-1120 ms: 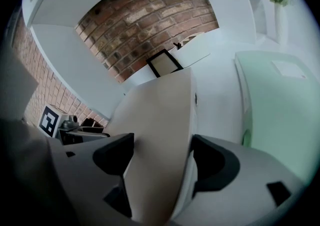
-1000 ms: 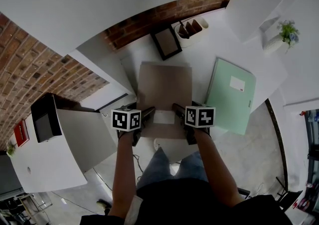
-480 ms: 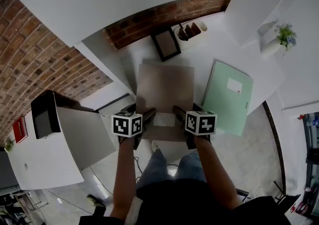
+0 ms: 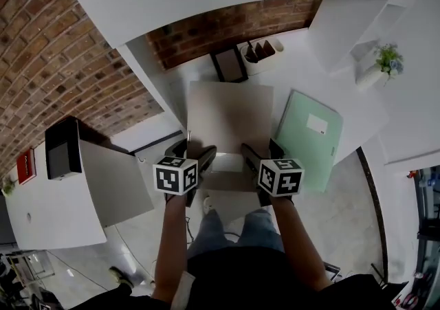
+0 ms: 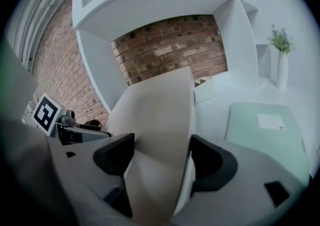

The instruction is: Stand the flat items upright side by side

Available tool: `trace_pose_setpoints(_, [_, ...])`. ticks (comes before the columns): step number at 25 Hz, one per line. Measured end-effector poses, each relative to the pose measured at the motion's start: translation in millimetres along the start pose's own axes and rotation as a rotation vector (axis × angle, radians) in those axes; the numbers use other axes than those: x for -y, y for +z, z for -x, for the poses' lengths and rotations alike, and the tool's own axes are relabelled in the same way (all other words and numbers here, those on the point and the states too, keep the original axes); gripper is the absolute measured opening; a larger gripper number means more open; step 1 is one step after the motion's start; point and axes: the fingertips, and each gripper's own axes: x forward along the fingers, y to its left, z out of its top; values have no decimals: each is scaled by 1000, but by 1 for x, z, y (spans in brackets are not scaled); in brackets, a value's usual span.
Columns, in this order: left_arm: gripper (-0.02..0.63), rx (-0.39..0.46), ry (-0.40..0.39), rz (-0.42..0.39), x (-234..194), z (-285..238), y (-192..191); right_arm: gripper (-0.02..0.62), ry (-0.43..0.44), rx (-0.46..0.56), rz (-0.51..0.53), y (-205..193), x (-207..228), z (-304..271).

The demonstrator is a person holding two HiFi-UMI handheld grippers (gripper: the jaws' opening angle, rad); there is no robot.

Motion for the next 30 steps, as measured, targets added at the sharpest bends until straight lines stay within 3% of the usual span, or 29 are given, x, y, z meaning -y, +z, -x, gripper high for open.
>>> trace_pose_setpoints(10, [345,204,98,-53,26,24,30,348,95,217,172,44,-4,27])
trace_pose_setpoints(23, [347,491,202,-192,45,30,63,348,209,508,352,84,3,38])
trace_pose_setpoints(30, [347,574,261,-248,39,20,71,347,222,590,426,95,8,27])
